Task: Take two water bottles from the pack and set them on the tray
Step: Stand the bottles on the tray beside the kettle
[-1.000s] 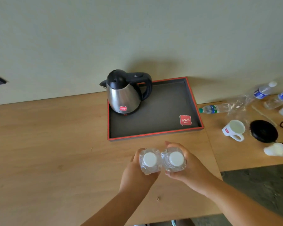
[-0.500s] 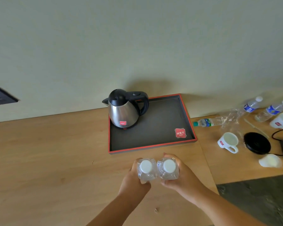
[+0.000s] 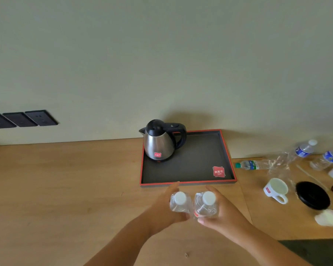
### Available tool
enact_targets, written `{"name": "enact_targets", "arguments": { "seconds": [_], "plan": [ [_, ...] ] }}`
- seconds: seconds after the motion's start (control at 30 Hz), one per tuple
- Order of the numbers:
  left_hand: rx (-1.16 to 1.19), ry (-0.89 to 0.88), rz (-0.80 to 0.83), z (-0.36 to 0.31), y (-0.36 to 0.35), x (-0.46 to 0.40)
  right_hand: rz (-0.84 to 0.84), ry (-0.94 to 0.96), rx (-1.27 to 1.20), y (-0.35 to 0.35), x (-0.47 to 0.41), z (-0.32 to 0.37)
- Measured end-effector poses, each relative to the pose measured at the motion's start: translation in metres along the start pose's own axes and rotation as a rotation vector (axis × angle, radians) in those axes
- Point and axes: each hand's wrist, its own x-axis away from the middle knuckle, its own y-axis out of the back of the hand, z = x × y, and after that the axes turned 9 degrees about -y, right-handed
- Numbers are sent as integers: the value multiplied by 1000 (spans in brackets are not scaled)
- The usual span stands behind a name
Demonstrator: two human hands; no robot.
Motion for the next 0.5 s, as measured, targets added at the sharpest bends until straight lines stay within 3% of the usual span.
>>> {"name": "enact_targets", "arguments": {
  "seconds": [0.13, 0.2, 0.33, 0.43, 0.5],
  "plan": [
    [-36, -60, -69, -27, 10, 4, -48, 65, 136, 10, 11, 18],
    [-161, -114, -89, -40, 15, 7, -65, 114, 225, 18, 18, 30],
    [-616, -191, -109, -67, 22, 10, -117, 206, 447, 29, 28, 62],
    [-1030, -84, -60, -85, 16, 10, -147, 157, 648, 36, 26, 82],
    [-1100, -19, -19, -90, 11, 8, -145, 86, 732, 36, 23, 88]
  ]
}}
